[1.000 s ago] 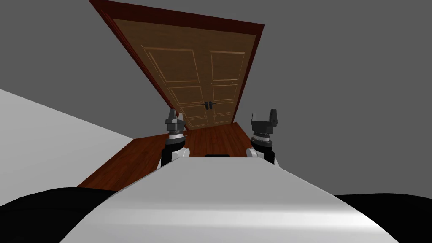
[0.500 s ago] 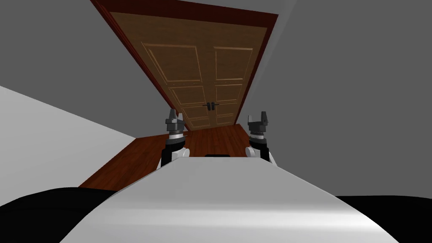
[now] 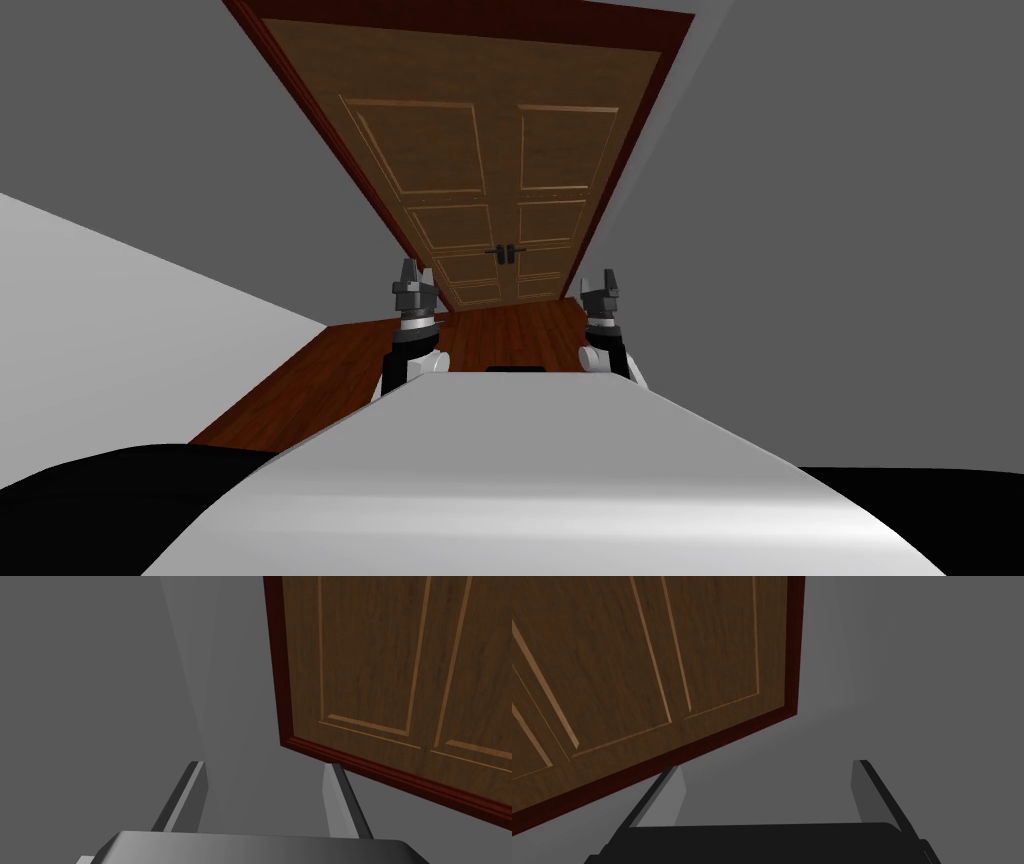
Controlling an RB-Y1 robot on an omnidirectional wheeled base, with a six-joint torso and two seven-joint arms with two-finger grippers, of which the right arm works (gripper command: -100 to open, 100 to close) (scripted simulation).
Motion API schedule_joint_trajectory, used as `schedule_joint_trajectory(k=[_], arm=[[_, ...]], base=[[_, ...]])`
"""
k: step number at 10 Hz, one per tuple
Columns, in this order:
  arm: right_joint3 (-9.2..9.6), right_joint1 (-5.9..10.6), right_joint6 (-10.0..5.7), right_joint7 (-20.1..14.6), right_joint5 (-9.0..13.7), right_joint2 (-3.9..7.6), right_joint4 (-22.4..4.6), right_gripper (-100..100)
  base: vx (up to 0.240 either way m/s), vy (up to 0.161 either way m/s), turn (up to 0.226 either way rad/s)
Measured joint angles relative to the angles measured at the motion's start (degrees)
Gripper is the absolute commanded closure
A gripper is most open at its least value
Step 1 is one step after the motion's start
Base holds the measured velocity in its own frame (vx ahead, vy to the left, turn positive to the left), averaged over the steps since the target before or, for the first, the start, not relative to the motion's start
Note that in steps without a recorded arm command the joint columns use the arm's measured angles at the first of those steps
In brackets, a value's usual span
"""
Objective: Pull the door open
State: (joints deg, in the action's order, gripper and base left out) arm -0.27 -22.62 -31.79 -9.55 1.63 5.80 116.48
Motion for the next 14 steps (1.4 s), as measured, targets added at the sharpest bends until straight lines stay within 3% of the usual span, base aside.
schedule_joint_trajectory(k=[14], arm=[[-1.41,8.52,4.71,-0.98,-0.29,2.82,-16.34,-100]], base=[[0.105,0.039,0.055]])
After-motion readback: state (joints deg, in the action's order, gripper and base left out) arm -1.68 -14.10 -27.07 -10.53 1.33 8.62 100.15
